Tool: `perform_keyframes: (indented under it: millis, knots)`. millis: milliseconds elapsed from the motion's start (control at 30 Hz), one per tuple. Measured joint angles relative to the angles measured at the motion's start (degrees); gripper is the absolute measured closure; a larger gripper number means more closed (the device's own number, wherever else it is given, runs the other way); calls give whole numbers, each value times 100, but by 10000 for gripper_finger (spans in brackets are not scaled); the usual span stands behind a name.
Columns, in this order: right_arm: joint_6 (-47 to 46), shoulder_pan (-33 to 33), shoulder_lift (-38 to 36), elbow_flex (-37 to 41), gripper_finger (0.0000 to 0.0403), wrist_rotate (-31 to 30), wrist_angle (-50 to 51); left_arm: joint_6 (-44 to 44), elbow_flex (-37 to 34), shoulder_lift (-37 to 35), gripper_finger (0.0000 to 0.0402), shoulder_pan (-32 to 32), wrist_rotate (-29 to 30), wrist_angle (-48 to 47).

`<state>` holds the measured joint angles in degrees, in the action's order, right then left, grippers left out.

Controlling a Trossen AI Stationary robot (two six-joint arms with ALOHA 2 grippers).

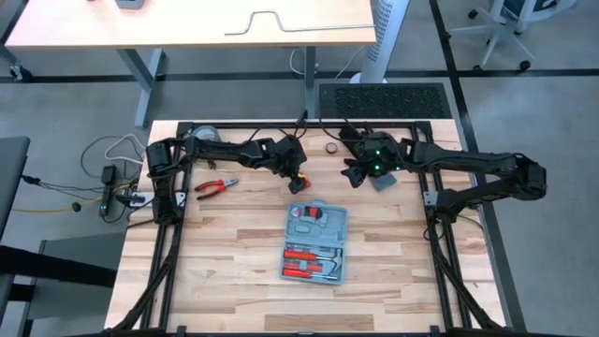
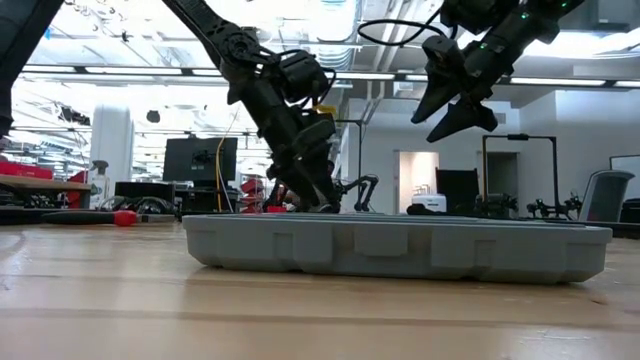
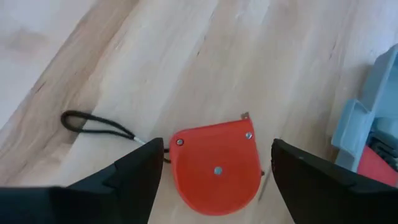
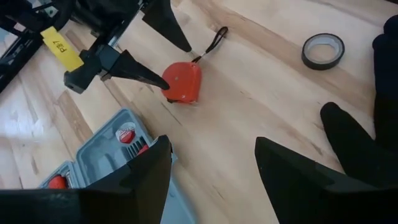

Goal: Prefit tool cases
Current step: Put the orange measuring tool into the gray prefit tool case

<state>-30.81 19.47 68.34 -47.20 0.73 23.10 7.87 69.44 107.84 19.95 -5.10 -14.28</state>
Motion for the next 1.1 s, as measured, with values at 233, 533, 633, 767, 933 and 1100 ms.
perform_keyframes:
  millis: [233,533,633,767,933,1100]
  knots:
    - [89,67,0,0,163,13,17,235,25,1,117,-7,151,-45]
    - [177,96,0,0,163,37,34,-26,3,1,80,-64,65,-151]
    - [205,99,0,0,163,37,43,-4,3,1,53,-118,192,-149]
    - [239,99,1,-2,163,36,40,-50,3,1,29,-143,419,-147]
    - [239,140,2,-2,163,35,44,143,-12,174,23,-140,333,-212]
    - [255,176,2,-4,163,33,55,260,43,566,23,-244,227,-67]
